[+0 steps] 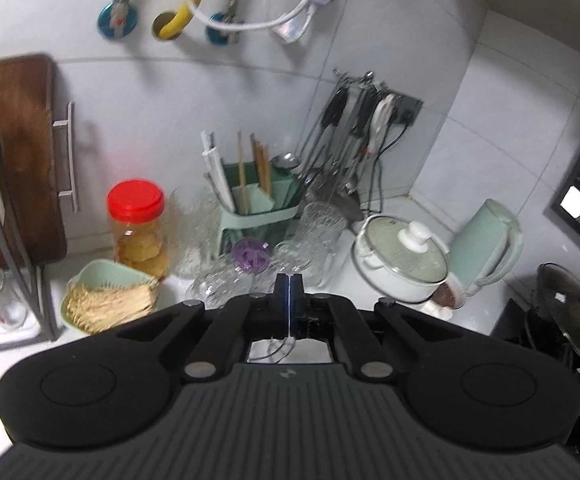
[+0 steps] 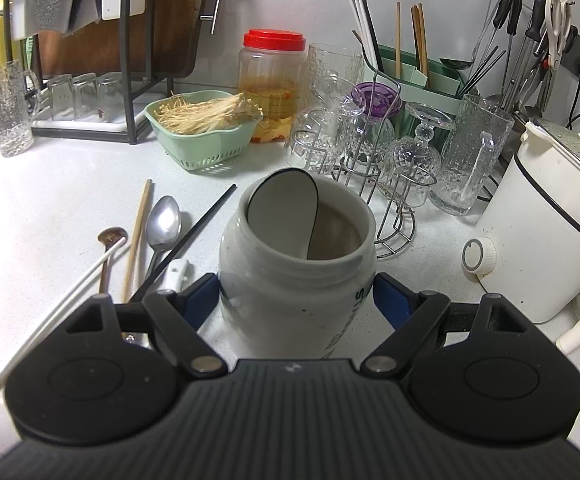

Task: Organize utensils
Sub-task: 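Move the left gripper back down to the utensil pile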

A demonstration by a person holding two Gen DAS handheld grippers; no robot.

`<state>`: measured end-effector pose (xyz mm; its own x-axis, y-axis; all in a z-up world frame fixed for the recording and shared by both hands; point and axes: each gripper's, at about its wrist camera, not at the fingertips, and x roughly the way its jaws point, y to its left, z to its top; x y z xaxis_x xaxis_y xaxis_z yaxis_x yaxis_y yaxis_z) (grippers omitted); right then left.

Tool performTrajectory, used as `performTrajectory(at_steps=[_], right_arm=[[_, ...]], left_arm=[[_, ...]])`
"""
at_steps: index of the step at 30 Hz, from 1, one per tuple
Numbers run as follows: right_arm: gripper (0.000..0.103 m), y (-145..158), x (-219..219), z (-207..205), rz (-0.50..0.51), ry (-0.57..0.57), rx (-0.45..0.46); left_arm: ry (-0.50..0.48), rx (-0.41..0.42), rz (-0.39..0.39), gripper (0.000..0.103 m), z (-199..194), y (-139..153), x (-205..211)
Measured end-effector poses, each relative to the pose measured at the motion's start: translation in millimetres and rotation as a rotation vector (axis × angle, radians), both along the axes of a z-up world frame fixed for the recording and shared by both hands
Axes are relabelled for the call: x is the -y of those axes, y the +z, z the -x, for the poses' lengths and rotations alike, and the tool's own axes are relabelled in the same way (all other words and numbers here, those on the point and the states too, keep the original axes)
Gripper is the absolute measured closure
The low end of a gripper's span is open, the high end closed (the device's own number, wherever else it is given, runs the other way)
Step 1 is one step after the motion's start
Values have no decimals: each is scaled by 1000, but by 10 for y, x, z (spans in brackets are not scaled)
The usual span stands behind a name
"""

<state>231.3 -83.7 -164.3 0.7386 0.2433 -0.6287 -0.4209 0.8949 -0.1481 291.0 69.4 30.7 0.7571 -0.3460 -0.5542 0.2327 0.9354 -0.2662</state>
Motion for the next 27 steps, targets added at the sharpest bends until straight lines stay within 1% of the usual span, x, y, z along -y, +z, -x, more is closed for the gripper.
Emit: performTrajectory(at_steps=[2,5,10,13,16,18,22,27], right_arm=[[17,0,1,1,-1,0,2],[17,-1,5,2,-3,0,3],[17,2,16,-7,-8,3,4],[17,2,20,-16,-10,-3,5],[17,-1,32,-23,-11,-13,7],[17,-2,46,-30,-12,-24,7],[18,-14,104,-29,-18,-45,12],[18,-22,138,-44,-19,-64,14]], left_arm=[[22,-28,-4,103,-38,-132,-48],[46,-114,16,103,-130,-422,-175],[76,-232,6,103,-198,-897,-354],[87,-283,-12,102,-198,-1143,-445],[86,-338,17,102,-222,-1367,-543],[73,-369,30,102,-238,-1518,-574],[58,-427,13,102,-265,-1790,-567],[97,-466,-3,101,-344,-2061,-662]])
